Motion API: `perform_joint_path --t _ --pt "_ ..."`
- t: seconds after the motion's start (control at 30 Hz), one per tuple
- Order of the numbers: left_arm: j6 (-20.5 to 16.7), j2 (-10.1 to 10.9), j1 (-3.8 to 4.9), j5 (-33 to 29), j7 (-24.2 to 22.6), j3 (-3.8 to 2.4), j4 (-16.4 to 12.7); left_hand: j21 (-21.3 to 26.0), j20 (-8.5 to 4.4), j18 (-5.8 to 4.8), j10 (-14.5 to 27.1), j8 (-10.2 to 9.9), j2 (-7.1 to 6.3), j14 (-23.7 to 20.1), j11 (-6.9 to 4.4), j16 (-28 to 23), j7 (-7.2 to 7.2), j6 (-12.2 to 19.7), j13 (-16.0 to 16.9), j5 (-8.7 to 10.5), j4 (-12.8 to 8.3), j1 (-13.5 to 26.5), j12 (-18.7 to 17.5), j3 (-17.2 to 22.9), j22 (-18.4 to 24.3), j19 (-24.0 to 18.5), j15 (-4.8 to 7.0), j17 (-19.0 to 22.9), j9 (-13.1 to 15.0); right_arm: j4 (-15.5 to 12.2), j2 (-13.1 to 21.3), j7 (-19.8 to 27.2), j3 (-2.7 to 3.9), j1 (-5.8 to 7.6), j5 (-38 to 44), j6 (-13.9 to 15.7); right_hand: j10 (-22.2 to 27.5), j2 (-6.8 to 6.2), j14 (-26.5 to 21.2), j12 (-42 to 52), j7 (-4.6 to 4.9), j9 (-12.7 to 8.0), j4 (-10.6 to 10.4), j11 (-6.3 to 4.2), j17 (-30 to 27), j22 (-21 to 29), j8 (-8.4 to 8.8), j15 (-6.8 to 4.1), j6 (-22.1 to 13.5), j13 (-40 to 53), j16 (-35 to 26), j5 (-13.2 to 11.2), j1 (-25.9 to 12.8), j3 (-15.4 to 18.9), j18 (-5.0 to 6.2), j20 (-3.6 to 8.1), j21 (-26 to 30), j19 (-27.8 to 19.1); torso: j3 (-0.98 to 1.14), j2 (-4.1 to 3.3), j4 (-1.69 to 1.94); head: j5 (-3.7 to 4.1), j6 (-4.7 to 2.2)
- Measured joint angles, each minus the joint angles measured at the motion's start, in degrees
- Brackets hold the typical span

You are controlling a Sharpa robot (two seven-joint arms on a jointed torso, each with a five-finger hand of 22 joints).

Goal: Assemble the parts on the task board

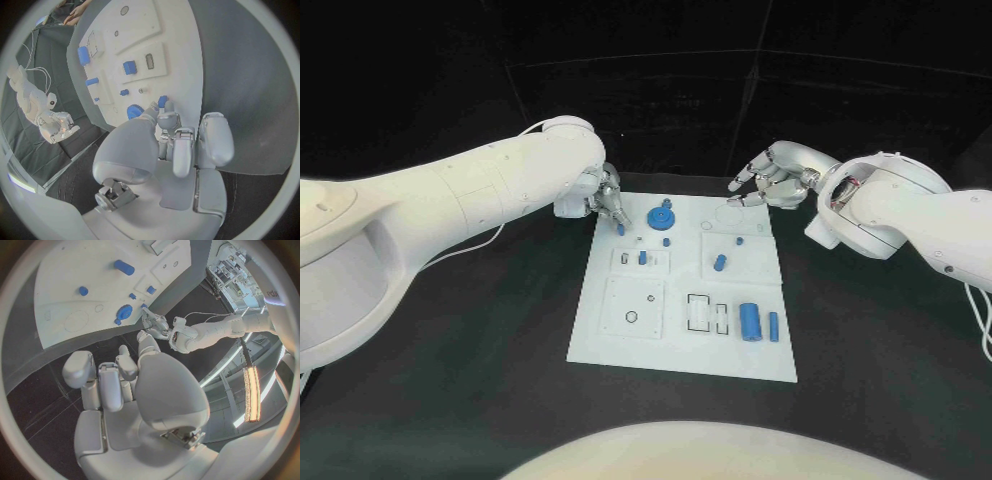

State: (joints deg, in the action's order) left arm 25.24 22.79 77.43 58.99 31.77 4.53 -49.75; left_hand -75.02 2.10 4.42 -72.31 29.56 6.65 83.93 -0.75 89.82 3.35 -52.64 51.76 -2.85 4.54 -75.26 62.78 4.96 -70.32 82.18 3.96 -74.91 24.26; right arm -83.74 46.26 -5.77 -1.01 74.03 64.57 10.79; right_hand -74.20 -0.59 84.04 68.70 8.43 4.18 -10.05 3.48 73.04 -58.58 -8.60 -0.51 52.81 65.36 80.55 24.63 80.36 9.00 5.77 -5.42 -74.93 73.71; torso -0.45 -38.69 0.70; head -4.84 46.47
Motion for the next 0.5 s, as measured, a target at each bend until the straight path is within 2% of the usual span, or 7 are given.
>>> perform_joint_path --t 0.13,0.27,0.5 --pt "-0.4 0.3 0.00 -0.1 -0.4 0.00 -0.3 0.0 -0.19 0.00 -0.2 -0.5 -0.30 0.1 0.02 0.0 -0.22 -0.2 0.0 0.33 -2.7 -2.4 0.0 2.0 0.0 0.2 0.24 0.0 -0.4 0.0 0.0 0.0 0.00 0.00 0.0 0.0 0.0 0.00 0.0 0.0 0.00 0.0 0.0 0.00 0.0 0.0 0.00 0.00 0.0 0.0 0.0 0.0 0.0 0.0 0.00 0.00 0.0 0.0 -0.01 0.01 0.02 0.01 0.05" --pt "-1.0 0.7 0.00 -0.2 -0.9 0.00 -0.9 0.0 -0.19 0.00 -0.1 -0.8 -0.80 0.1 -0.07 0.0 -0.21 -0.2 -0.4 0.49 -2.7 -4.1 -0.6 2.0 0.0 0.2 0.24 0.0 -0.4 0.0 0.0 0.0 0.00 0.00 0.0 -0.1 0.0 0.00 0.0 0.0 0.00 0.0 0.0 0.00 0.0 0.0 0.00 0.00 0.0 0.0 0.0 0.0 0.0 0.0 0.00 0.00 0.0 0.0 -0.02 0.01 0.03 -0.04 0.09" --pt "-2.6 2.0 -0.03 -0.5 -1.8 0.00 -2.5 0.0 -0.19 0.00 -0.1 -0.4 -1.55 0.1 -0.06 0.0 0.02 -0.4 -1.6 0.28 -2.0 -4.2 -1.7 2.8 -0.2 0.2 0.24 0.0 -0.4 0.0 0.0 0.0 0.00 0.00 0.0 -0.1 0.0 0.00 0.0 0.0 0.00 0.0 0.0 0.00 0.0 0.0 0.00 0.00 0.0 0.0 0.0 0.0 0.0 0.0 0.00 0.00 0.0 0.0 -0.03 0.05 0.04 -0.10 0.21"
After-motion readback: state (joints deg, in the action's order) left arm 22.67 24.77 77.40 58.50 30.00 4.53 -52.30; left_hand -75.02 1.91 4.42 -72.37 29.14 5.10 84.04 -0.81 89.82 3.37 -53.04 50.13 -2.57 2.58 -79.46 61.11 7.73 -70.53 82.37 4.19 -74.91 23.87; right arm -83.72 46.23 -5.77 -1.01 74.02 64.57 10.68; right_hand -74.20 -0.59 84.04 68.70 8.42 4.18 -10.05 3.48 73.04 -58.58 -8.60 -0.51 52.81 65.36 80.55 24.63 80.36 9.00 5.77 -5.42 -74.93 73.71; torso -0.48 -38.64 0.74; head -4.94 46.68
